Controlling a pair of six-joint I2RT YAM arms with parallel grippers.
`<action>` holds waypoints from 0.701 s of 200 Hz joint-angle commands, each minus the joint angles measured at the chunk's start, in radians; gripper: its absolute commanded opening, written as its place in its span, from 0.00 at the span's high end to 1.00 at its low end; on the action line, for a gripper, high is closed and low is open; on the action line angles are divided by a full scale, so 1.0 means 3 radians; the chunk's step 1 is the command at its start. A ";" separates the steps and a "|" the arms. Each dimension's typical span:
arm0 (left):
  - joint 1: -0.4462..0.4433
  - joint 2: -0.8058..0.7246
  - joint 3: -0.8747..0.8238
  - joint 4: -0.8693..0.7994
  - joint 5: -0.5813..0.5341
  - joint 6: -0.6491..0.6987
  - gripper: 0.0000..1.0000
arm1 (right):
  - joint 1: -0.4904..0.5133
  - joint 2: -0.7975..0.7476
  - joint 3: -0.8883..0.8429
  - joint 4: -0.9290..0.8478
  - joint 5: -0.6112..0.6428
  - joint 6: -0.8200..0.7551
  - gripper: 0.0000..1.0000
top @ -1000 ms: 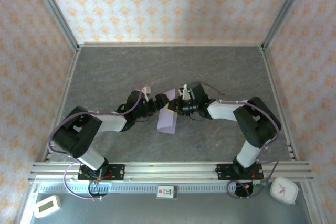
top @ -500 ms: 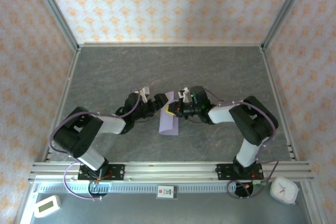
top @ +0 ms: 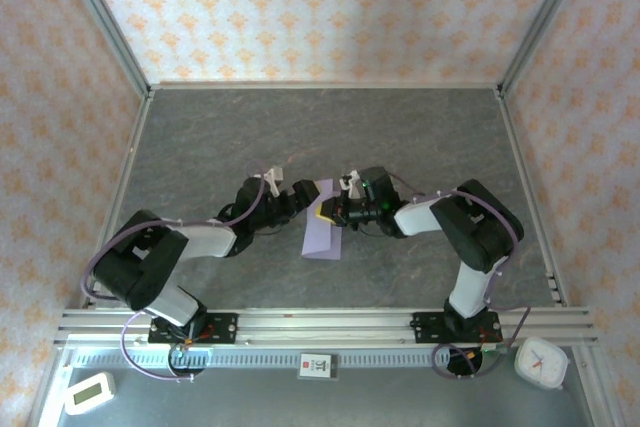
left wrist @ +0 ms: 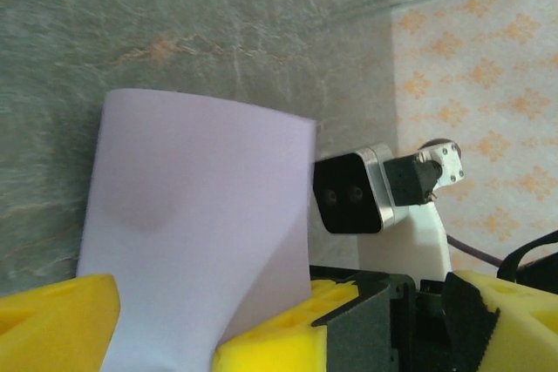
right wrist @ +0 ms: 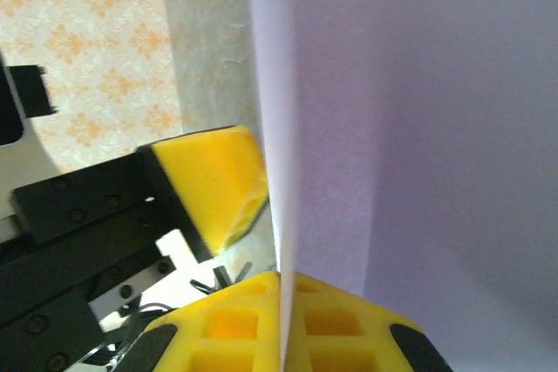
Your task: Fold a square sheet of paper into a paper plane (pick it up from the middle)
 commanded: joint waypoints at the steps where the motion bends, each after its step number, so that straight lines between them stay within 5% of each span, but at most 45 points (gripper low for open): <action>1: -0.0016 -0.0088 0.0127 -0.0522 -0.0121 0.0363 0.04 | -0.0007 -0.0133 0.0006 -0.0253 0.0134 -0.0212 0.88; 36: -0.0016 -0.0037 0.0113 -0.0659 -0.0060 0.0453 0.04 | -0.0008 -0.0218 0.0038 -0.0429 0.0180 -0.0308 0.63; 80: -0.0015 -0.0037 0.0115 -0.0736 -0.0034 0.0529 0.04 | -0.0022 -0.0356 0.0098 -0.0665 0.0259 -0.0433 0.59; 111: -0.0021 -0.0037 0.0100 -0.0782 -0.0028 0.0568 0.04 | -0.0034 -0.0362 0.0126 -0.0694 0.0288 -0.0423 0.63; 140: -0.0015 -0.0044 0.0064 -0.0789 -0.0034 0.0571 0.04 | -0.0039 -0.0223 0.0136 -0.0632 0.0337 -0.0366 0.90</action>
